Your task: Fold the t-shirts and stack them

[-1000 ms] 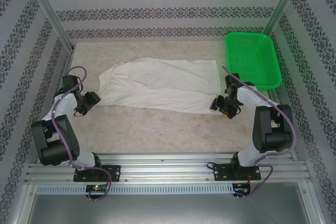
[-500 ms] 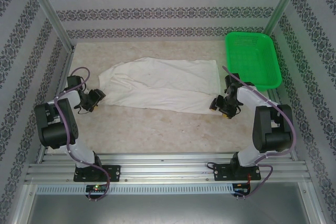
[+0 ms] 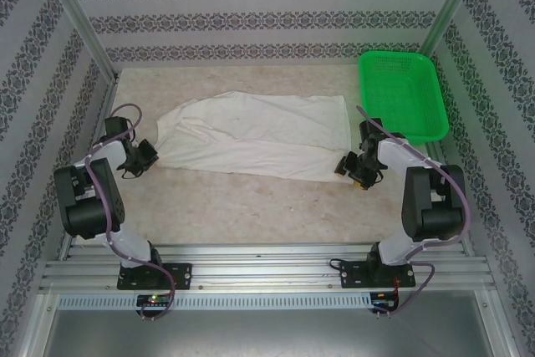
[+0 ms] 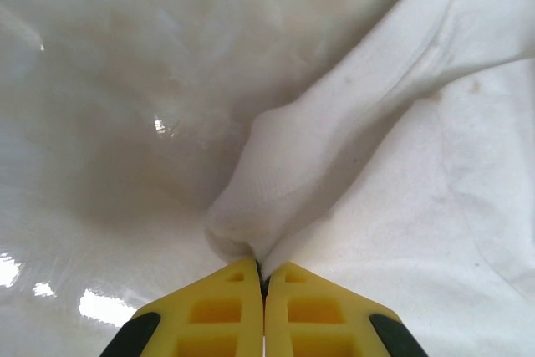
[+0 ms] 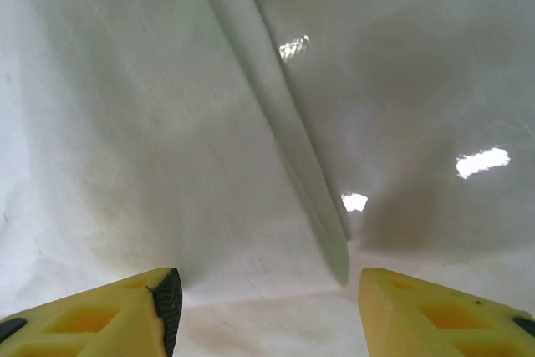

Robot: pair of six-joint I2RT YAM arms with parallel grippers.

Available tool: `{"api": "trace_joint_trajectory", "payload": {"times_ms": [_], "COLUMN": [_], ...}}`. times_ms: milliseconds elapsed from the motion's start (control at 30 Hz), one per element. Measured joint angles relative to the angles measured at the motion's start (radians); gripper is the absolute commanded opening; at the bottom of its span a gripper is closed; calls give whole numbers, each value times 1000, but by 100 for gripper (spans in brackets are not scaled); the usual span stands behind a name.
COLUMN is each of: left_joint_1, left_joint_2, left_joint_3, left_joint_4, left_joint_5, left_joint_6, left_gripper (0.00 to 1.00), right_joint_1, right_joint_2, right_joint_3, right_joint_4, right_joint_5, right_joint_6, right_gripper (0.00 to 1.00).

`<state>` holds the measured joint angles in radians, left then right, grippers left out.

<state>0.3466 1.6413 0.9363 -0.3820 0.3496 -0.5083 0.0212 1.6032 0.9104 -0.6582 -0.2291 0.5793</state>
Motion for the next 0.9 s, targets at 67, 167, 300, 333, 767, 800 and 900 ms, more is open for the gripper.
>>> {"api": "trace_joint_trajectory", "payload": {"times_ms": [67,167,300,333,767,800,900], "left_joint_1": [0,1,4,6,54,61,74], "left_joint_2": [-40,-83,-113,-117,-305,-322,-352], "left_joint_3": [-16,-39,-68,-74,-172,-185,-228], "left_joint_4": [-3,-11,-27,-30,-151,-163,-193], "left_joint_5": [-9,-18,-25,-26,-67,-74,-91], "left_joint_6": [1,3,6,7,19,19,18], "left_gripper": [3,3,2,2,1,1,1], "right_joint_1": [0,0,-6,-6,-6,-6,-6], "right_joint_2": [19,42,45,45,-81,-95,-124], "right_joint_3": [-5,-6,-7,-8,-55,-60,-79], "right_joint_4": [21,34,38,42,-3,-10,-27], "right_joint_5": [-5,-1,11,14,73,75,78], "right_joint_6": [19,39,46,46,10,8,-3], "right_gripper": [51,35,13,8,0,0,0]}}
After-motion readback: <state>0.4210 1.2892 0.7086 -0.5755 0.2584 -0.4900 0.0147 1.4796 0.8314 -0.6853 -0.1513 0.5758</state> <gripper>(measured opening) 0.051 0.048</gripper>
